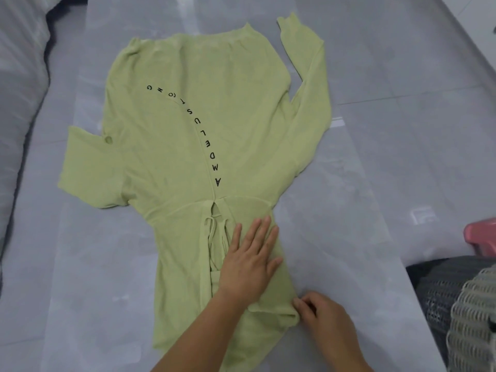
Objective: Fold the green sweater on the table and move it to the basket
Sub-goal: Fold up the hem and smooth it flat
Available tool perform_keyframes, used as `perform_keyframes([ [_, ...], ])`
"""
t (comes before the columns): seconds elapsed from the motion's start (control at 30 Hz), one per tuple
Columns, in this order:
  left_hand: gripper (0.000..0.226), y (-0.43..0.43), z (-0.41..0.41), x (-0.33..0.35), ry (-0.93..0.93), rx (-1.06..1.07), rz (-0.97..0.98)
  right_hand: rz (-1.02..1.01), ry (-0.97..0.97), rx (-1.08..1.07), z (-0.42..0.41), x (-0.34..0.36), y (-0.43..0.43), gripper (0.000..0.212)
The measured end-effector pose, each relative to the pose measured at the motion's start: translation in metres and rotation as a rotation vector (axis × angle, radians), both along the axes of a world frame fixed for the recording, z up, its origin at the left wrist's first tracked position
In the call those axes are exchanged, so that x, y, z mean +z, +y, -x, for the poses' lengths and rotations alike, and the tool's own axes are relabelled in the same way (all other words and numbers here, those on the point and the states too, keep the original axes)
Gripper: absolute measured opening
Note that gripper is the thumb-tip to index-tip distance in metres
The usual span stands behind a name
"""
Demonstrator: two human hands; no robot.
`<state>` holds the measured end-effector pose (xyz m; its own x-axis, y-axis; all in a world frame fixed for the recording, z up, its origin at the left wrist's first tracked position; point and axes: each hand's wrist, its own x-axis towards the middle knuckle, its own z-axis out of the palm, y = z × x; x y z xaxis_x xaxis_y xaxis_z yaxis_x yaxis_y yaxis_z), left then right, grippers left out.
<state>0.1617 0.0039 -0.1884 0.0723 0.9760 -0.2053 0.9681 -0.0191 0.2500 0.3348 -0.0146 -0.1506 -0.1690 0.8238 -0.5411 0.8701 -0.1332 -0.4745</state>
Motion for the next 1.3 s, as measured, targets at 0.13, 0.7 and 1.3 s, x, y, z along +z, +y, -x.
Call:
perform_keyframes([
  [0.13, 0.056, 0.000, 0.008, 0.014, -0.082, 0.025, -0.074, -0.207, 0.163, 0.008, -0.009, -0.003, -0.006, 0.021],
  [0.7, 0.070, -0.116, 0.043, 0.020, -0.070, 0.308, -0.103, -0.664, 0.123, 0.713, 0.060, -0.022, 0.008, 0.048],
  [1.3, 0.065, -0.136, 0.010, -0.024, 0.149, 0.262, -0.278, -0.685, 0.007, 0.721, 0.075, -0.046, -0.004, 0.053],
])
